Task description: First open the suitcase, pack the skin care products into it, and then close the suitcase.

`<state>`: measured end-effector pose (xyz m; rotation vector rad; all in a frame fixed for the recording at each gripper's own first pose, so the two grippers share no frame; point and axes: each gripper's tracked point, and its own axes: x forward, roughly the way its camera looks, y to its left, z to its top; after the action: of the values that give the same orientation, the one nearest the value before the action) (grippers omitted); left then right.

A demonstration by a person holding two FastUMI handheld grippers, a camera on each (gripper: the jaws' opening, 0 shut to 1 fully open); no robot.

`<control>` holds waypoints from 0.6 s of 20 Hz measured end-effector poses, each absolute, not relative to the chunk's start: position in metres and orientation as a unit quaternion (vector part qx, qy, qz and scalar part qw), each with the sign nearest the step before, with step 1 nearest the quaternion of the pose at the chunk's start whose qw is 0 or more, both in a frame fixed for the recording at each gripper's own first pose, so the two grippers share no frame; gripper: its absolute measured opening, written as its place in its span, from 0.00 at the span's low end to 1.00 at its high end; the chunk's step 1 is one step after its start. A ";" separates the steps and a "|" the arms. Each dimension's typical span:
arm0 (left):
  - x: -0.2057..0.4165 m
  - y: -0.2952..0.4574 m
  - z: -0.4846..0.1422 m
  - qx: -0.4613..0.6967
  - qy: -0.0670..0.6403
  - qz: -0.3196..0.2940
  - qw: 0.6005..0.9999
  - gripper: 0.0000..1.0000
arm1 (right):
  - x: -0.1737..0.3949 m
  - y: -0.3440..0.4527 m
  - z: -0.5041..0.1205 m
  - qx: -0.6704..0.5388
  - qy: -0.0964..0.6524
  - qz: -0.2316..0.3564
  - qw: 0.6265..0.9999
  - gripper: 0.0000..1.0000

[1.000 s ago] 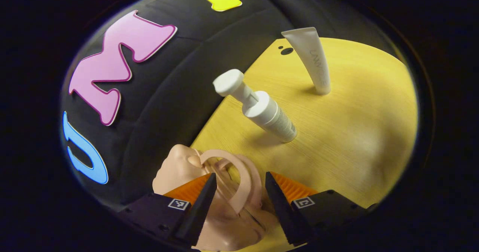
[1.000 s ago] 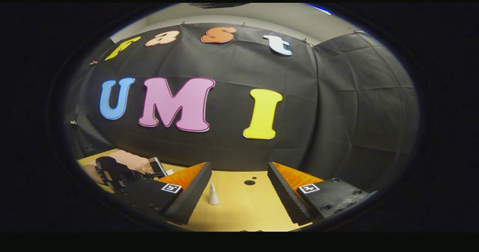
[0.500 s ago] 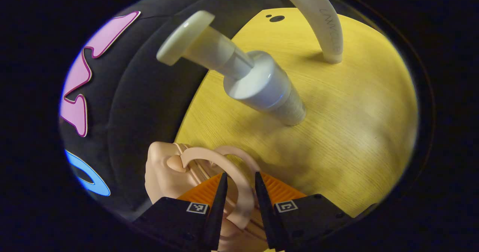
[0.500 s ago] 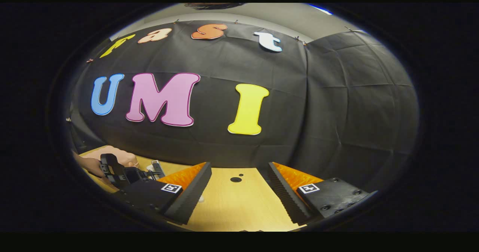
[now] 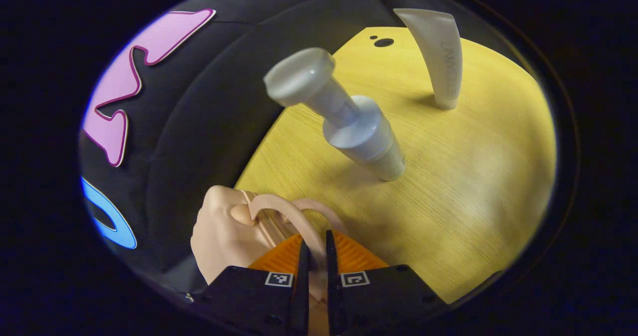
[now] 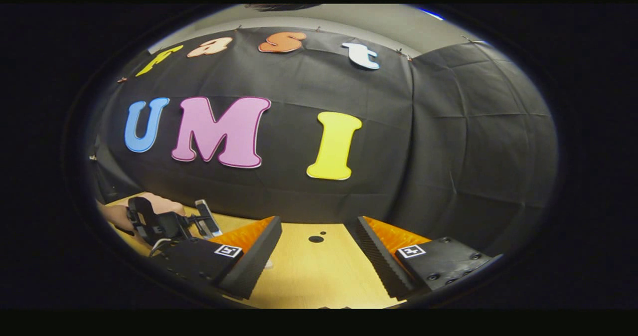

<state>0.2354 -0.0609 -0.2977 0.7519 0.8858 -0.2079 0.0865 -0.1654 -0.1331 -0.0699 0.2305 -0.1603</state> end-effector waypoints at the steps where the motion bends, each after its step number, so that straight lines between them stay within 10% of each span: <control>1: 0.235 -0.060 -0.291 0.348 0.411 -0.094 0.837 0.19 | 0.086 -0.160 -0.132 -0.036 0.116 -0.075 0.990 0.97; 12: 0.233 0.015 -0.159 0.297 0.320 -0.066 0.897 0.12 | 0.082 -0.096 -0.092 -0.058 0.094 -0.048 0.993 0.98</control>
<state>0.2331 0.0154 -0.1591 0.6156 0.6638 -0.1370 0.0824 -0.0962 -0.0924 -0.1162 0.1877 -0.0967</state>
